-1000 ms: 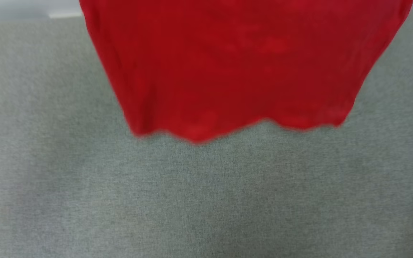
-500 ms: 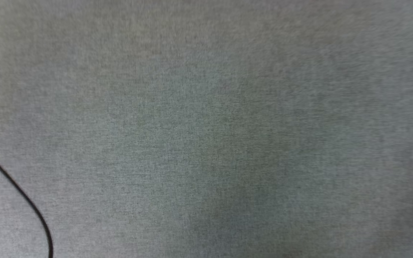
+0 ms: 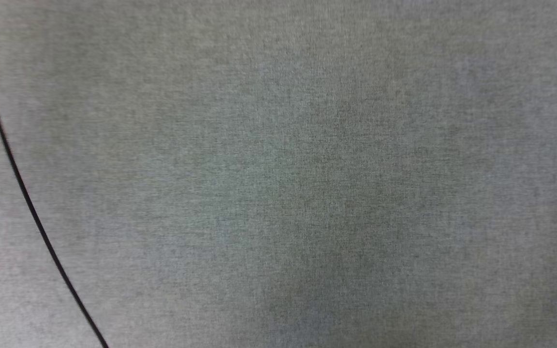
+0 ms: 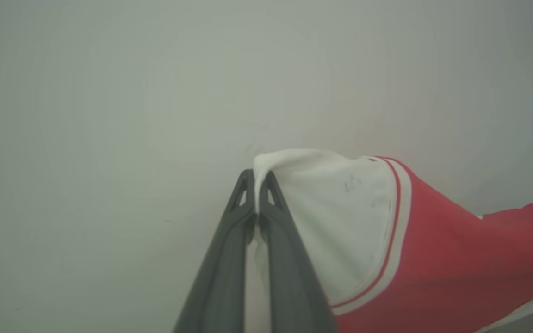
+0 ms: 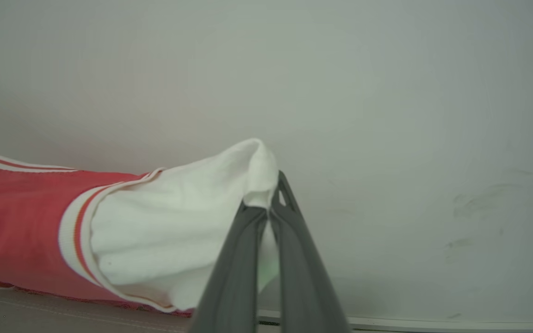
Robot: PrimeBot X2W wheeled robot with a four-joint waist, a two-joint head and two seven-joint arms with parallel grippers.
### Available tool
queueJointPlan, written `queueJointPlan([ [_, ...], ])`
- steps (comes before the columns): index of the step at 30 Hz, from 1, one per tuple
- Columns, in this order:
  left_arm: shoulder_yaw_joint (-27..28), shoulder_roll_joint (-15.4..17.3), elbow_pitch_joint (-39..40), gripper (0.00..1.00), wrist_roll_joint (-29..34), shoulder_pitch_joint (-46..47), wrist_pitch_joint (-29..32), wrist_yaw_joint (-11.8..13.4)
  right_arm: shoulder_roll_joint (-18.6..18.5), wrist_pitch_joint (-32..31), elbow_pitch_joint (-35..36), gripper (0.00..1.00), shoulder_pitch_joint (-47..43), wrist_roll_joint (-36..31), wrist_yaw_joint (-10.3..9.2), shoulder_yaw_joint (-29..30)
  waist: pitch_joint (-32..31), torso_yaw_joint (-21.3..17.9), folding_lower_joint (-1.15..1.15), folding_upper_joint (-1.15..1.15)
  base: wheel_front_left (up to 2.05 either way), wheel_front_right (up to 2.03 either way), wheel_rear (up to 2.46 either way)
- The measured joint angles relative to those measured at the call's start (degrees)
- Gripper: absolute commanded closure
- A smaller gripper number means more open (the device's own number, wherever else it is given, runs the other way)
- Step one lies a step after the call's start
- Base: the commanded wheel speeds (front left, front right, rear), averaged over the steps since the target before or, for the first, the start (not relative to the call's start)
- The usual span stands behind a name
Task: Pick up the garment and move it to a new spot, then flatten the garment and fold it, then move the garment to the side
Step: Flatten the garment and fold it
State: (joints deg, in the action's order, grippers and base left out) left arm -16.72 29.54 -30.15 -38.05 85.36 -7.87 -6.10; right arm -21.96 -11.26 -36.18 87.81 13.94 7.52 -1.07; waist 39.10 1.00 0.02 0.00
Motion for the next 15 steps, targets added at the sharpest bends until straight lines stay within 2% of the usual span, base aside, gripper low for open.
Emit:
queueJointPlan([
  [9, -4.39, -1.93, 0.04, 1.00, -0.57, -18.92, -3.89, -0.53, -1.38, 1.20, 0.30, 1.00, -16.79, 6.62, 0.00, -3.38, -6.22, 0.47, -0.01, 0.00, 0.00, 0.00, 0.00],
  [15, -5.56, -0.74, 5.77, 1.00, -2.27, -34.85, -3.02, 1.09, -3.79, 0.05, 4.98, 1.00, -32.31, 13.36, 0.00, -6.01, -12.12, 0.36, -0.02, 0.00, 0.00, 0.00, 0.00],
])
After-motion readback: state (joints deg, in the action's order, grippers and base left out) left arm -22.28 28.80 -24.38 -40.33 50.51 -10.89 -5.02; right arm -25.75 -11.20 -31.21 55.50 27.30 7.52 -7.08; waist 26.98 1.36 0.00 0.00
